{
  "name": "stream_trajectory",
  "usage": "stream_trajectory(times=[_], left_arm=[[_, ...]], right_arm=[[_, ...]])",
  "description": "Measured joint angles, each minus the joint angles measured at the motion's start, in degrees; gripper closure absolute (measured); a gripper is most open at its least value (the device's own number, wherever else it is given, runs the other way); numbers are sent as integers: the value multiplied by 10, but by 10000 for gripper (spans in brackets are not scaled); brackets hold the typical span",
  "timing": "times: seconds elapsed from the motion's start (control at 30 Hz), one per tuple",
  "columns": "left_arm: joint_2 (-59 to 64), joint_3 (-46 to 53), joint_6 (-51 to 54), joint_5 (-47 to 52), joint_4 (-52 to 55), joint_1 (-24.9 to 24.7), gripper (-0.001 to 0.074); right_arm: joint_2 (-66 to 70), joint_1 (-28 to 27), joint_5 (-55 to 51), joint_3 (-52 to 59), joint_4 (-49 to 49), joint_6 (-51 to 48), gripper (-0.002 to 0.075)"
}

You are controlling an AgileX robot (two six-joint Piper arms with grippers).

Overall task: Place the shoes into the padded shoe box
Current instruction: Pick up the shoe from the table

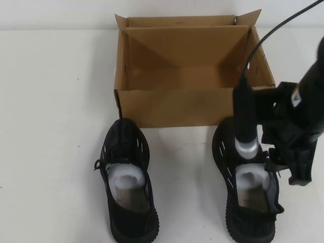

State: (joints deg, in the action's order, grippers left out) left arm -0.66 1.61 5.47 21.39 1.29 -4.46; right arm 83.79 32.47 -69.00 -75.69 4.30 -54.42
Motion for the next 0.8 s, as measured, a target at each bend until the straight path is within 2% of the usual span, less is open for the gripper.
stream_trajectory(times=[0.33, 0.67, 0.8], left_arm=[[0, 0, 0, 0, 0, 0, 739], [0, 0, 0, 0, 0, 0, 739], [0, 0, 0, 0, 0, 0, 739]], right_arm=[[61, -1, 62, 0, 0, -12, 345], [92, -1, 74, 0, 25, -12, 447], [99, -1, 84, 0, 26, -12, 451]])
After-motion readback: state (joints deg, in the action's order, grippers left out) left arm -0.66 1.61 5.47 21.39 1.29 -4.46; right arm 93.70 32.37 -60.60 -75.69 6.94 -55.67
